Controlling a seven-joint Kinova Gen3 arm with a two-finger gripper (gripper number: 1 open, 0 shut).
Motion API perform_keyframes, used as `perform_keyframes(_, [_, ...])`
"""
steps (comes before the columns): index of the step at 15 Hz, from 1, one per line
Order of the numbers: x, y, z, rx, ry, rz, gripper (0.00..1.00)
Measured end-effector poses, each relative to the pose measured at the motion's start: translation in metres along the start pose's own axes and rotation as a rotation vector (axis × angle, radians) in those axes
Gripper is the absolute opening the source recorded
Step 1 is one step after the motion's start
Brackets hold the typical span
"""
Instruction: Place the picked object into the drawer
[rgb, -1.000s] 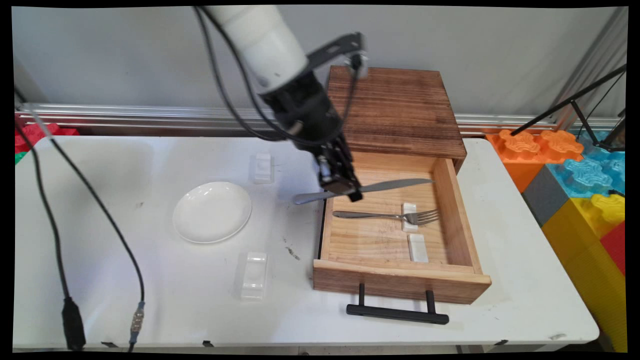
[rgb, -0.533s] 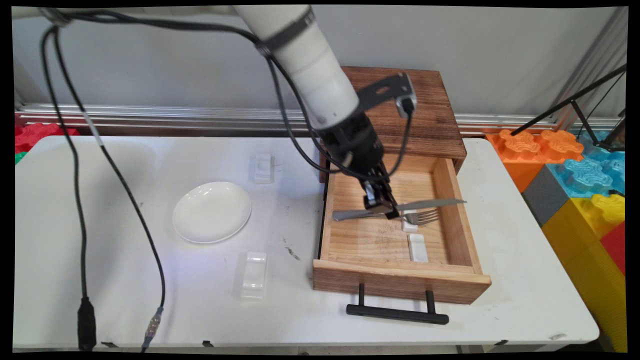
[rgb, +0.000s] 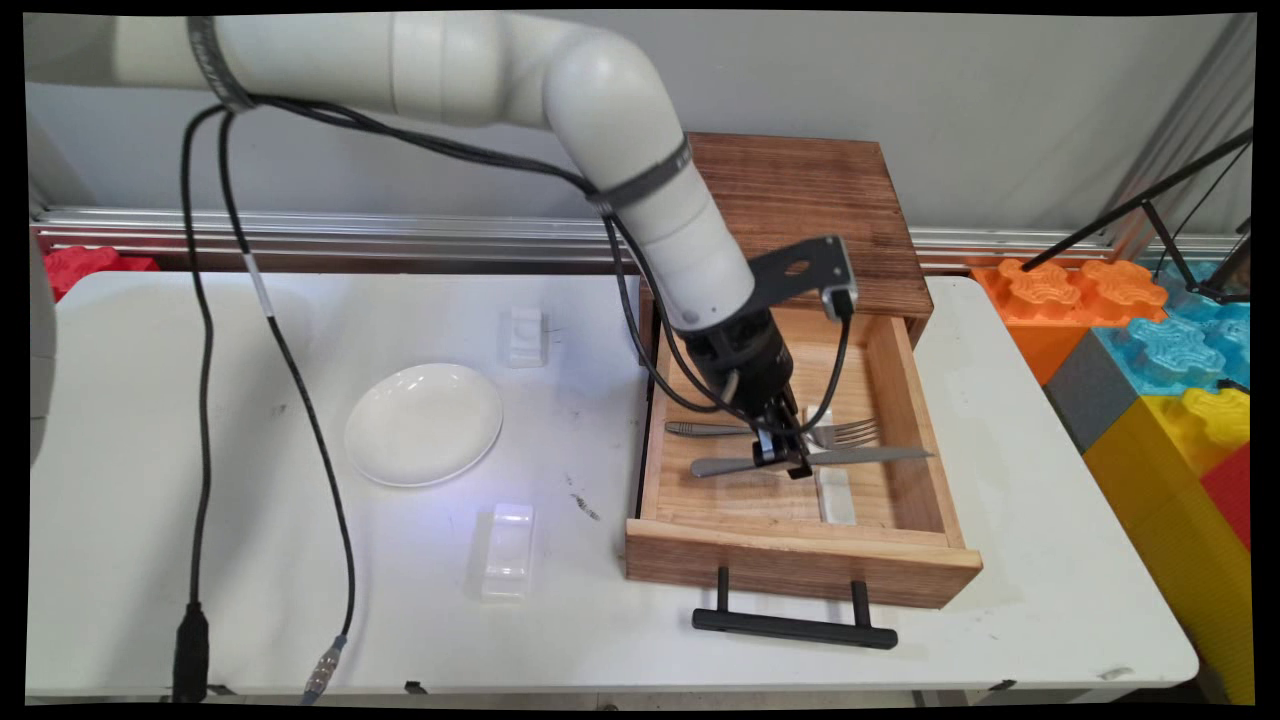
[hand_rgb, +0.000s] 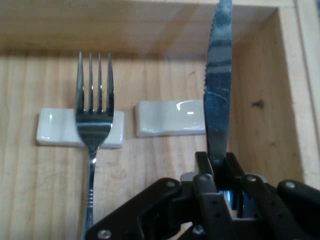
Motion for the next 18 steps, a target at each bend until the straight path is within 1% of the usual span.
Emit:
perform_keyframes(2, [-0.003,-0.003,0.014,-0.002,-0.009,0.002,0.0])
perform_keyframes(8, [-0.012,-0.009,0.04,0.0,-0.034,0.007,0.0])
perform_keyframes(18, [-0.021,-0.014,0.058,0.003,-0.061,0.023,0.0])
